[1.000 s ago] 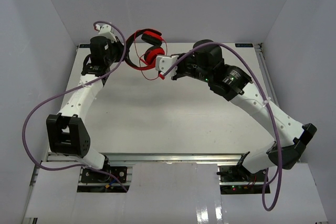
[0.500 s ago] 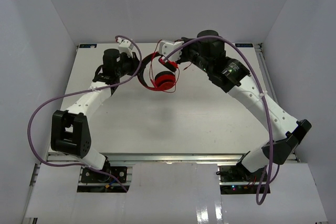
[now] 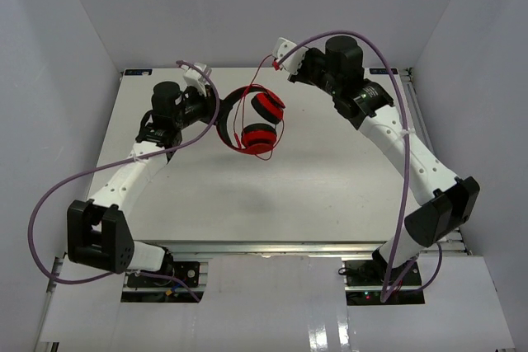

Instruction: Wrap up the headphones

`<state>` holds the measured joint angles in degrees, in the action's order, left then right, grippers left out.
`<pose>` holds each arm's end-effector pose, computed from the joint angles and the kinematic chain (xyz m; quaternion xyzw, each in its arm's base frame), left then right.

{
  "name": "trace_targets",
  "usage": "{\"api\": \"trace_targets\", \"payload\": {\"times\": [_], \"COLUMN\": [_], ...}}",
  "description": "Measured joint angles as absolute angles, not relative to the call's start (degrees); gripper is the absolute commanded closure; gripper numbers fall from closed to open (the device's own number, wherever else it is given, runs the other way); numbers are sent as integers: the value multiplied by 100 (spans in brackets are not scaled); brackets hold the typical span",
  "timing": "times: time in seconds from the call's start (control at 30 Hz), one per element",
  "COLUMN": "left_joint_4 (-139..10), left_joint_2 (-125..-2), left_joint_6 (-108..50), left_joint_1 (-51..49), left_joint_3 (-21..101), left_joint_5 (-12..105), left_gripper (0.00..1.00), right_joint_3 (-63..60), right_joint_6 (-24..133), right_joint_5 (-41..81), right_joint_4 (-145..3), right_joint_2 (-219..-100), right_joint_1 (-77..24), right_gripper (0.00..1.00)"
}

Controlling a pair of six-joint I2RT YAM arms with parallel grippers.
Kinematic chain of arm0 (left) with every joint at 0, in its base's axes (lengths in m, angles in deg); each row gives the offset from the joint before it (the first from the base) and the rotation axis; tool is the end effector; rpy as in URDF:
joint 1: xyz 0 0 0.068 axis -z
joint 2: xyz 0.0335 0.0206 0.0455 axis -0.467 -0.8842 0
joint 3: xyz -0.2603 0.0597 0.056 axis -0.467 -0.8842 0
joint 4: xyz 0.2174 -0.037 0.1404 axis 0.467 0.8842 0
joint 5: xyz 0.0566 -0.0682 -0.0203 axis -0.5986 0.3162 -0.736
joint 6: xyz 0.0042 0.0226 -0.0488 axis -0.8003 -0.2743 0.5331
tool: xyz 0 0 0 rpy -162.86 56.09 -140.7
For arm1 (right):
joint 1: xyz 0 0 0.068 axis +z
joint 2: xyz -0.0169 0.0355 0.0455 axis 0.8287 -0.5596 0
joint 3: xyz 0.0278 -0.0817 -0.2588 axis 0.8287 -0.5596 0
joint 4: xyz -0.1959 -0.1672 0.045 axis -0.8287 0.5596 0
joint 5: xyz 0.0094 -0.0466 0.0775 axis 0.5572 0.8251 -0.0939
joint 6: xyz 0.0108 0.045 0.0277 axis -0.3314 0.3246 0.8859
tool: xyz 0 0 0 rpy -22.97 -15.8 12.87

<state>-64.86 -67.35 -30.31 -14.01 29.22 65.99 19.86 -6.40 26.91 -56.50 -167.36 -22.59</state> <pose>0.3118 -0.0939 0.3254 0.1684 0.7698 -0.3113 0.5312 0.2977 0.1964 0.4606 -0.5160 0.5379 -0.1180 0.6561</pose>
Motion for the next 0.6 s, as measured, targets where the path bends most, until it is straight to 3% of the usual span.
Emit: {"api": "trace_targets", "payload": {"times": [0.3, 0.6], "left_joint_4": [-6487, -6540], "left_joint_2": [-6203, -5963], "left_joint_6": [-2934, -2502], "left_joint_1": [-1225, -1225], "left_joint_3": [2912, 2914], "left_joint_5": [7254, 7317], "left_gripper": [100, 100], "right_joint_3": [2002, 1405], "right_joint_6": [545, 1539], "right_joint_5": [1999, 1413], "right_joint_4": [-5646, -5964], "right_joint_2": [-17473, -17429], "right_joint_1": [-2940, -3436], "right_gripper": [92, 92]}}
